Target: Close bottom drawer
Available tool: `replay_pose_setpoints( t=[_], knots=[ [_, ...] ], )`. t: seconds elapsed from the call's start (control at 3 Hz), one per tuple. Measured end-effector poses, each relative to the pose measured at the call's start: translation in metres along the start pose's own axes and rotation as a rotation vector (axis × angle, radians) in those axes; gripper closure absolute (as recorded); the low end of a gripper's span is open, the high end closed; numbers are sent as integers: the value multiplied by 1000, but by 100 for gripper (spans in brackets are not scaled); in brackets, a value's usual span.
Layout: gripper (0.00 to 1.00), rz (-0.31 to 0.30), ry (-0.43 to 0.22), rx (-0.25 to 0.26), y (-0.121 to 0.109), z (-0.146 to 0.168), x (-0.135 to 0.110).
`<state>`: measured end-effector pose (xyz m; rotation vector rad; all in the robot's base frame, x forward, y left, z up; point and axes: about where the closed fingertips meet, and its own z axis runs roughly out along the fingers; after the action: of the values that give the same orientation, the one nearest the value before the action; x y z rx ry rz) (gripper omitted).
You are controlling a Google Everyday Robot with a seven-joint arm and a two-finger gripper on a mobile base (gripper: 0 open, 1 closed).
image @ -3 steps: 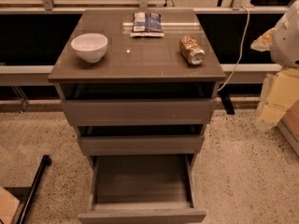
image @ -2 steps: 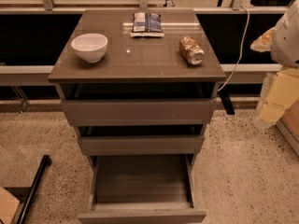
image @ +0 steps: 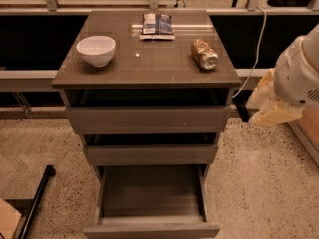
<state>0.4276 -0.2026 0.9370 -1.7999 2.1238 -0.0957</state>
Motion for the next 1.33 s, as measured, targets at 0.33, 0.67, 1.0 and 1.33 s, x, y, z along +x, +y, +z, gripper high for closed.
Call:
replay_pose_setpoints(
  t=[0.33, 0.67, 1.0, 1.33],
  knots=[
    [86, -32, -31, 10, 9, 24, 4],
    [100, -22, -49, -35, 12, 56, 9],
    [100, -22, -49, -36, 12, 57, 10],
    [100, -3, -73, -76, 25, 81, 6]
  ],
)
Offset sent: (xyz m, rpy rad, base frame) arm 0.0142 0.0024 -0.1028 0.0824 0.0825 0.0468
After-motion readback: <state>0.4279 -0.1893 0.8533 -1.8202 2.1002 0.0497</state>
